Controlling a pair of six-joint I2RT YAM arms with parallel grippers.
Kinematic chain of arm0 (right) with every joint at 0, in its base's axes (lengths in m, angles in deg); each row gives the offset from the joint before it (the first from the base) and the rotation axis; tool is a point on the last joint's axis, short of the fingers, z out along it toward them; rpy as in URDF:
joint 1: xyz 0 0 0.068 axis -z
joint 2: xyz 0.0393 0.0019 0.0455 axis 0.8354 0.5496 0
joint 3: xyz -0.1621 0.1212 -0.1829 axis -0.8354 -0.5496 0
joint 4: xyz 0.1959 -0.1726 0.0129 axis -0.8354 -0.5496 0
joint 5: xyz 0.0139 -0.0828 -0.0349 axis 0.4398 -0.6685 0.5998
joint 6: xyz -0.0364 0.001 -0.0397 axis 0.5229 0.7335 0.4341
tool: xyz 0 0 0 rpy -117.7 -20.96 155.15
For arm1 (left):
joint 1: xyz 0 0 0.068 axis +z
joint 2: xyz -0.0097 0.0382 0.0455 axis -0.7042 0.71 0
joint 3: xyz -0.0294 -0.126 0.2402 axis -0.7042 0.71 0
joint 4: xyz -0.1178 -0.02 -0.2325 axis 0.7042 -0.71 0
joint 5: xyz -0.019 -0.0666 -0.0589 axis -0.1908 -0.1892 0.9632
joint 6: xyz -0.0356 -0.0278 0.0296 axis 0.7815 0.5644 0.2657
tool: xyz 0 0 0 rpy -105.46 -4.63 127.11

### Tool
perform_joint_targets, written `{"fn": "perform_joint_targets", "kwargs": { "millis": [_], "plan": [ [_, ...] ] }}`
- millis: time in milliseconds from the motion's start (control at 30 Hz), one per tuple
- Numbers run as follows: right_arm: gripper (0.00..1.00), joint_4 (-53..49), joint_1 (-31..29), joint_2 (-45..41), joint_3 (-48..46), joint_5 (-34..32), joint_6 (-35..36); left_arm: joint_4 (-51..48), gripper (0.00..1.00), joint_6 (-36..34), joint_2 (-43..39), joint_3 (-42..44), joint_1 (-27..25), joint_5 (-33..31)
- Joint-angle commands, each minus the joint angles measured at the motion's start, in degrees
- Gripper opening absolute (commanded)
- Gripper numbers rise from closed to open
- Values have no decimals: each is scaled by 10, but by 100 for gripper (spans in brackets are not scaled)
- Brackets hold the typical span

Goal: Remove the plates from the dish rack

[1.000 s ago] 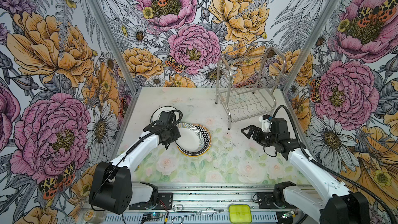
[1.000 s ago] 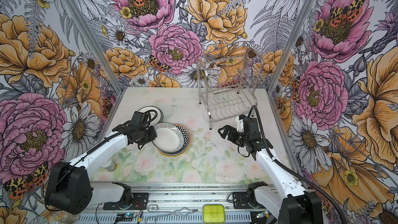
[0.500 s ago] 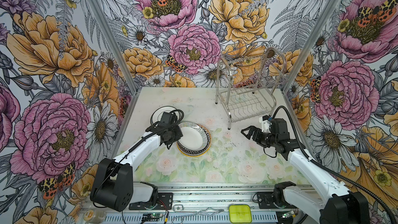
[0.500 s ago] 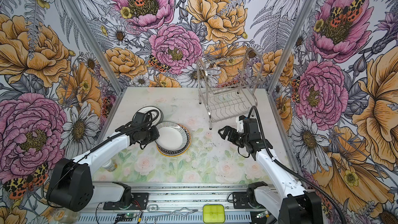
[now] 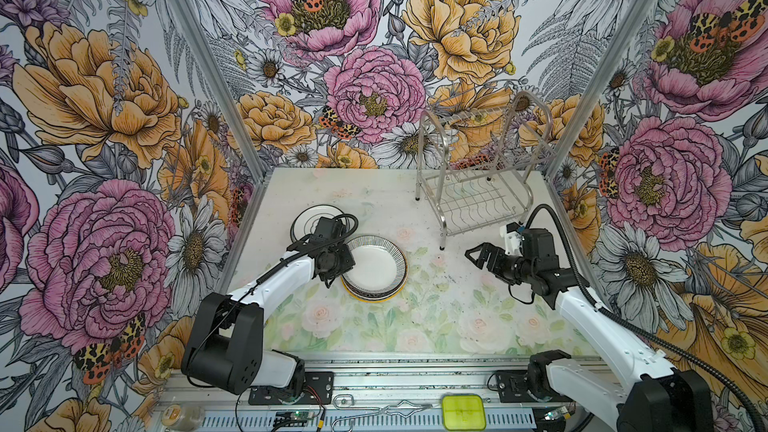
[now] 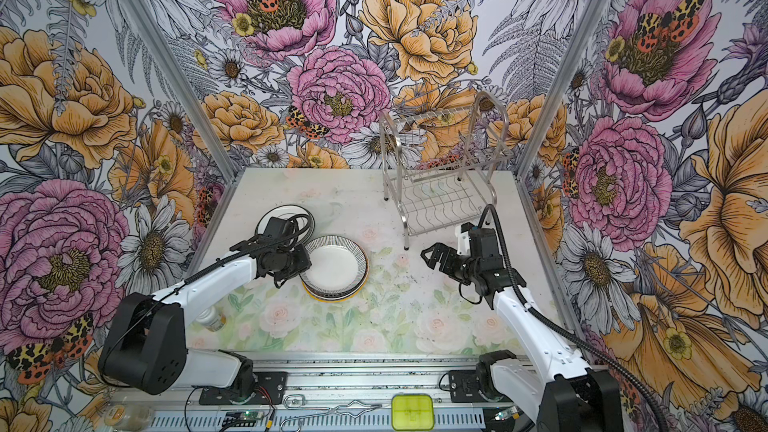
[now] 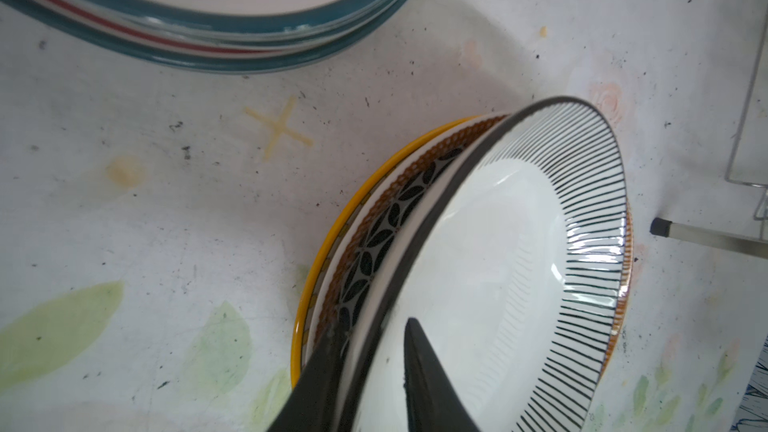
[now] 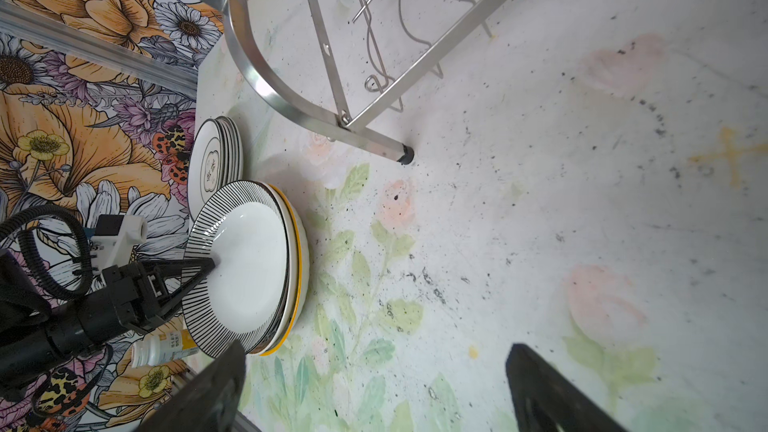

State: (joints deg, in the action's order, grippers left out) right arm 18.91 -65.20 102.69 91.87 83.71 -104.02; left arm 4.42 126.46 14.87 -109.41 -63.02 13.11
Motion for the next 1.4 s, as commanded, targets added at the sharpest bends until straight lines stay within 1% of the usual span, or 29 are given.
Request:
{"fn": "perform_joint_targets", "kwargs": {
  "millis": [0,100,167,267,433,700,767,800,833,933,967,1000,1033,1200,1233,1367],
  "plan": [
    [99,1,4,-6,5,-3,10,17,31,-4,-3,-2,-3,9],
    [99,0,4,-3,8,-4,10,12,39,-4,-2,-2,-3,3],
    [99,1,4,-1,7,-3,11,9,40,-5,-2,-2,-3,1],
    [99,1,4,0,7,-4,10,5,43,-6,-2,-4,-4,-2],
    [99,1,4,3,5,-7,11,-22,48,-9,-2,-10,-5,-26],
    [99,1,5,7,9,-19,10,-58,53,-9,-20,-14,-5,-58],
    [99,0,5,6,12,-27,14,-67,55,-10,-33,-15,-2,-69],
    [99,-2,7,4,15,-34,15,-70,60,-12,-44,-14,0,-73],
    [99,-3,9,2,18,-45,16,-75,65,-13,-56,-16,2,-78],
    [99,-8,20,-9,28,-90,20,-83,74,-26,-98,-17,20,-87],
    [99,-11,26,-13,33,-107,23,-86,83,-31,-111,-17,28,-87],
    [99,-15,33,-19,40,-129,24,-88,93,-38,-125,-19,39,-87],
    [99,-16,38,-24,47,-149,31,-89,99,-46,-139,-20,52,-85],
    [99,-31,68,-43,87,-278,60,-98,99,-70,-179,-36,115,-66],
    [99,-33,74,-47,97,-315,63,-97,99,-73,-183,-40,125,-63],
    [99,-34,91,-58,133,-419,82,-97,99,-86,-181,-67,144,-76]
  ]
}}
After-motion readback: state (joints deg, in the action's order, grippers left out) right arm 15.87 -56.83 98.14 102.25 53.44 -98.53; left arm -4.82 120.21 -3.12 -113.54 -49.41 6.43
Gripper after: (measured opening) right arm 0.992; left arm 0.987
